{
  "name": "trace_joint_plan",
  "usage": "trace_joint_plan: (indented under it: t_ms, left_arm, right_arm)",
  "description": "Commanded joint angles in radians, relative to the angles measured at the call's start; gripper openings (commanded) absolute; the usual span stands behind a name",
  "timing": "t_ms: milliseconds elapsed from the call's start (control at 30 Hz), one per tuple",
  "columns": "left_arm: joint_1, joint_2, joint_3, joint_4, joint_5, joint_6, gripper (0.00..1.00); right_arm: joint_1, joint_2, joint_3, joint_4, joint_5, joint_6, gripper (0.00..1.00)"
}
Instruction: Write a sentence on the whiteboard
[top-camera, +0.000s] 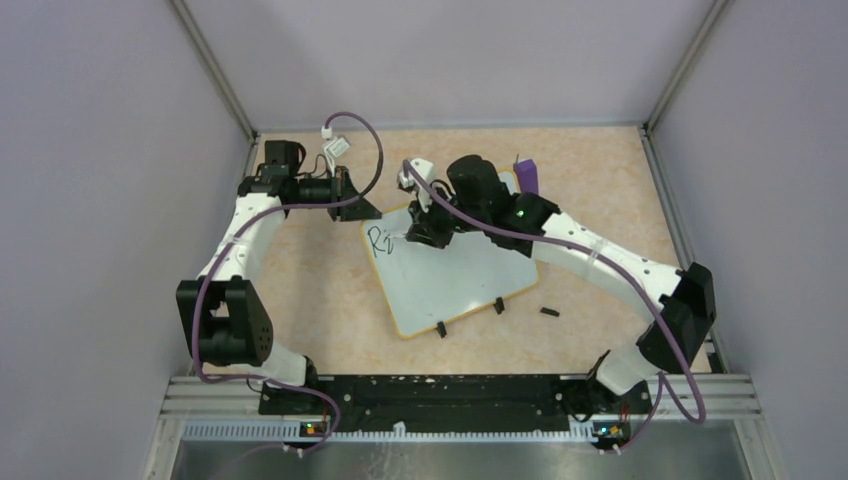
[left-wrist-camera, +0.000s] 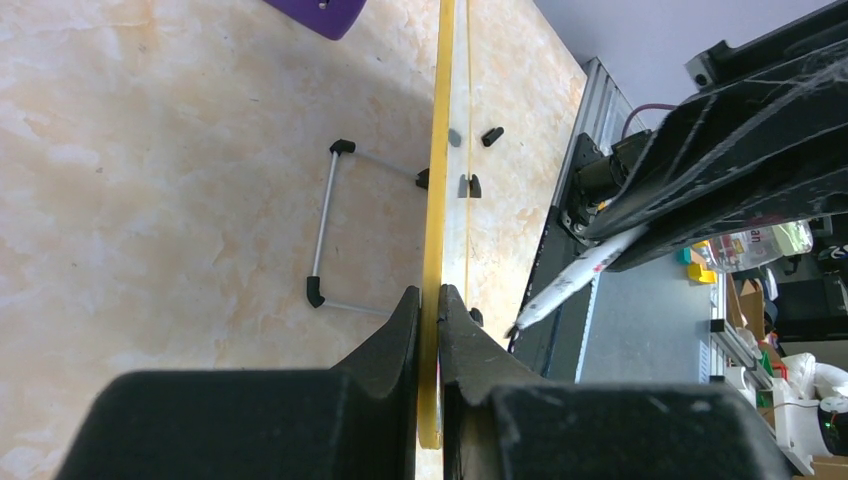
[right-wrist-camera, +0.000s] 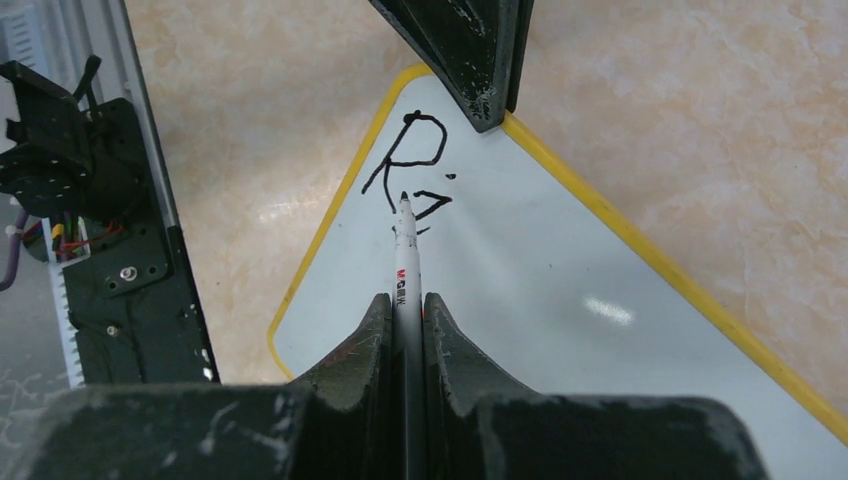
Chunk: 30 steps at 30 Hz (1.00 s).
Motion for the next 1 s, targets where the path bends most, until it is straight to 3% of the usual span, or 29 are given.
trace_joint_plan:
  t_ms: [0,267,700,967]
  left_arm:
    - [-0.001,-0.036,-0.016,0.003,-0.015,-0.007,0.00]
    - [-0.002,-0.043,-0.021,0.006,-0.016,-0.009,0.00]
    - [-0.001,-0.040,-0.022,0.012,-0.015,-0.014,0.00]
    - [-0.001,-0.034,-0.021,0.012,-0.014,-0.014,0.00]
  right_arm:
    - [-0.011,-0.097,-0.025,0.008,-0.033,0.024,0.00]
    - [-0.040,-0.120,-0.100,0.041,0.019,0.015,0.00]
    - [-0.081,-0.122,-0.157,0.119,-0.101,0.083,0.00]
    - [-0.081,-0.105,-0.146,0.140,-0.085,0.085,0.00]
